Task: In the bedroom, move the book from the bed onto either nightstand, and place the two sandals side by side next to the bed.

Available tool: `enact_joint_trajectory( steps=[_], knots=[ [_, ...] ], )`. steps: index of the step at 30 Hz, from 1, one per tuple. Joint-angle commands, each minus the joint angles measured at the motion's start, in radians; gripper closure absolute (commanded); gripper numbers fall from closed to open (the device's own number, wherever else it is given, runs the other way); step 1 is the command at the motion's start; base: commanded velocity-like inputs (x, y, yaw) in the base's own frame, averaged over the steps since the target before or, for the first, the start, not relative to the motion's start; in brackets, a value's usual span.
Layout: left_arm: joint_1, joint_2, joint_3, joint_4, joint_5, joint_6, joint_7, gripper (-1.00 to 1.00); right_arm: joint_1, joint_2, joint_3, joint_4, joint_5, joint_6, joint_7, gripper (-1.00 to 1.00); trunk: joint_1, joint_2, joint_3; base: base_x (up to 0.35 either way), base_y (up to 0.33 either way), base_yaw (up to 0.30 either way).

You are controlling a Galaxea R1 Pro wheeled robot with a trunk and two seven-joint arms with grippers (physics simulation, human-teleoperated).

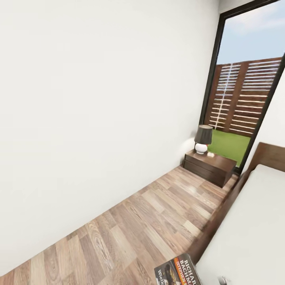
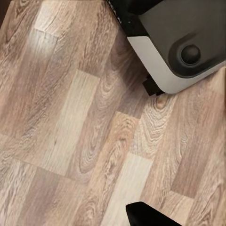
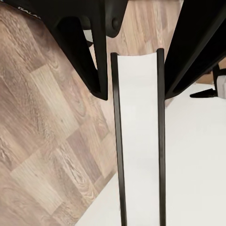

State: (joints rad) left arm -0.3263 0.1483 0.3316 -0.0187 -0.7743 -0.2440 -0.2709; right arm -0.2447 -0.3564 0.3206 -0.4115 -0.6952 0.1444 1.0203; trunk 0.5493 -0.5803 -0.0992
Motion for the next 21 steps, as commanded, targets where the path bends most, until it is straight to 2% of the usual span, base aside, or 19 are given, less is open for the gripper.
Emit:
enact_joint_trajectory(
  steps=[1,7,21],
  knots=[
    [-0.001,0.003,0.01,0.0,-0.007,-0.003,-0.004,-1.0,-0.001,-0.001,0.004,-0.001,-0.012,0.011,0.001,1.0,0.0,-0.002,-0.002,0.0,0.0,0.268],
    [0.0,0.004,0.011,0.0,0.011,-0.003,-0.005,-1.0,-0.001,-0.002,0.003,-0.001,-0.013,0.011,0.002,1.0,0.0,-0.002,-0.002,0.0,0.0,0.258],
    [0.0,-0.001,0.01,0.0,0.013,-0.003,-0.005,-1.0,-0.001,-0.002,0.003,-0.001,-0.012,0.011,0.001,1.0,0.0,-0.002,-0.002,0.0,0.0,0.245]
  ],
)
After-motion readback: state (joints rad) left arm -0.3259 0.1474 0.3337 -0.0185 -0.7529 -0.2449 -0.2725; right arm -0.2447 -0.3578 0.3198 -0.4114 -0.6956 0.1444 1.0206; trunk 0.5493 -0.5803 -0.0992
